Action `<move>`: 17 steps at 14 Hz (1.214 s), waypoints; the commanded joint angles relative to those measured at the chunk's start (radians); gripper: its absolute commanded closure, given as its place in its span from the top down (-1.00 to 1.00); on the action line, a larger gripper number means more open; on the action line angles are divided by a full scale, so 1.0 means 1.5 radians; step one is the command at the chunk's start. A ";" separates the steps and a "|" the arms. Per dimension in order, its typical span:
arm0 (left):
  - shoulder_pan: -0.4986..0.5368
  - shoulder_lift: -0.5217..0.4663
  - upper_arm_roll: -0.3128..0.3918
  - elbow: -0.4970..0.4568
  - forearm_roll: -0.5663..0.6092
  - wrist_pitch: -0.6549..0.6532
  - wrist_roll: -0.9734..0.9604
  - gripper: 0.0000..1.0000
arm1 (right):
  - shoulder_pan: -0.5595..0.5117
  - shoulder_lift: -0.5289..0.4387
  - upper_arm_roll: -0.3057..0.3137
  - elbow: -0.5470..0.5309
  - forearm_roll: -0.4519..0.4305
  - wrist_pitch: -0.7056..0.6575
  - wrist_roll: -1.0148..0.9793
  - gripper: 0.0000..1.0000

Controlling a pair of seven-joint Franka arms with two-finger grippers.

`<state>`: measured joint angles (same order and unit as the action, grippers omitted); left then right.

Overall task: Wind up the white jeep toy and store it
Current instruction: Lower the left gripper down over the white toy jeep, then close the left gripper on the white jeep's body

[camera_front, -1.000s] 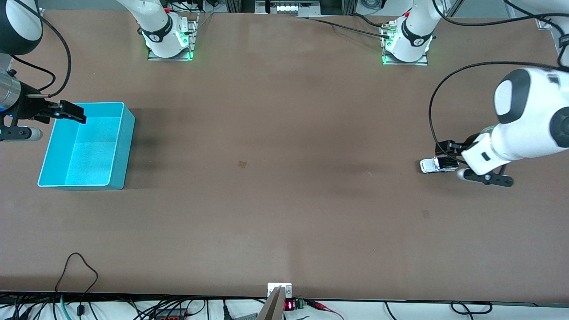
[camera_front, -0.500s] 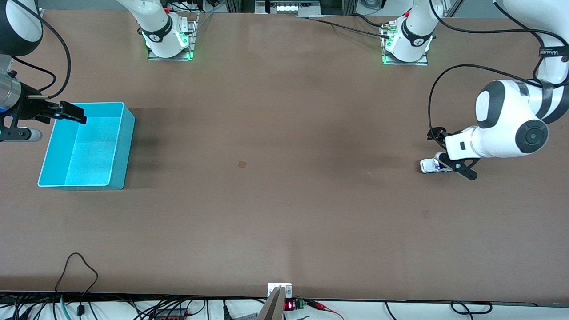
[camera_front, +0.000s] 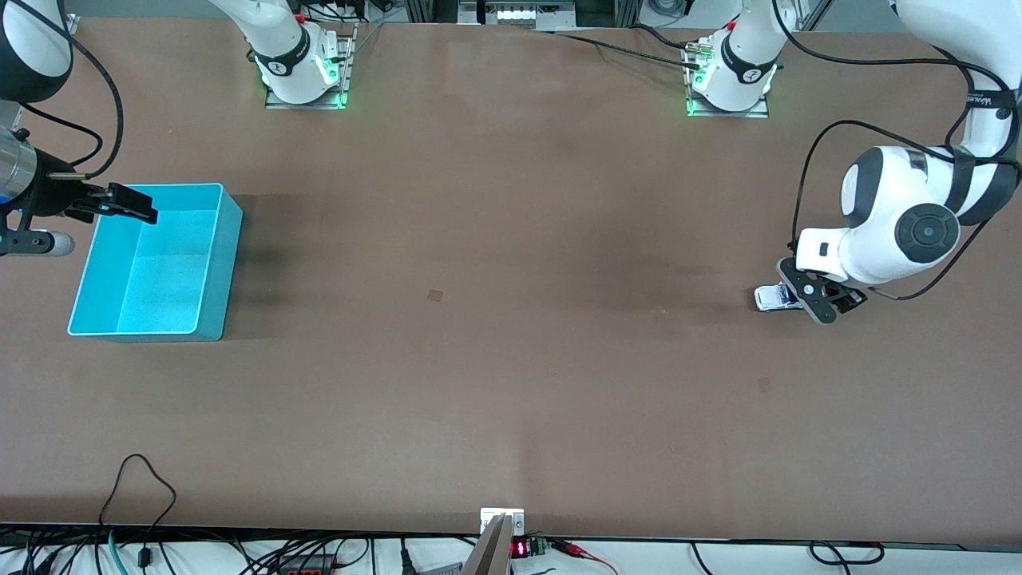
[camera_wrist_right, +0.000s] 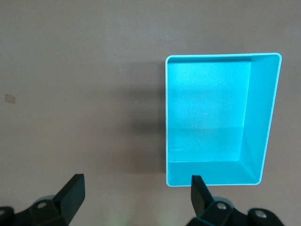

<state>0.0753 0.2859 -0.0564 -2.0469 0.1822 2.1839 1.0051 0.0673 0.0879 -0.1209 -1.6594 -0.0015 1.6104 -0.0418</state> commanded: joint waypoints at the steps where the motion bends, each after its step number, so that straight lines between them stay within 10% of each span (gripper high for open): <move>1: 0.044 0.018 -0.020 -0.026 0.015 0.060 0.137 1.00 | -0.004 0.003 0.000 0.006 0.015 -0.004 0.006 1.00; 17: 0.157 0.108 -0.094 -0.029 0.015 0.133 0.293 1.00 | -0.010 0.012 -0.001 0.006 0.016 -0.001 0.007 1.00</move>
<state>0.2787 0.4260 -0.1794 -2.0908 0.1833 2.3640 1.4190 0.0567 0.1018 -0.1239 -1.6595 0.0043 1.6108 -0.0402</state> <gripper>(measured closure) 0.000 0.000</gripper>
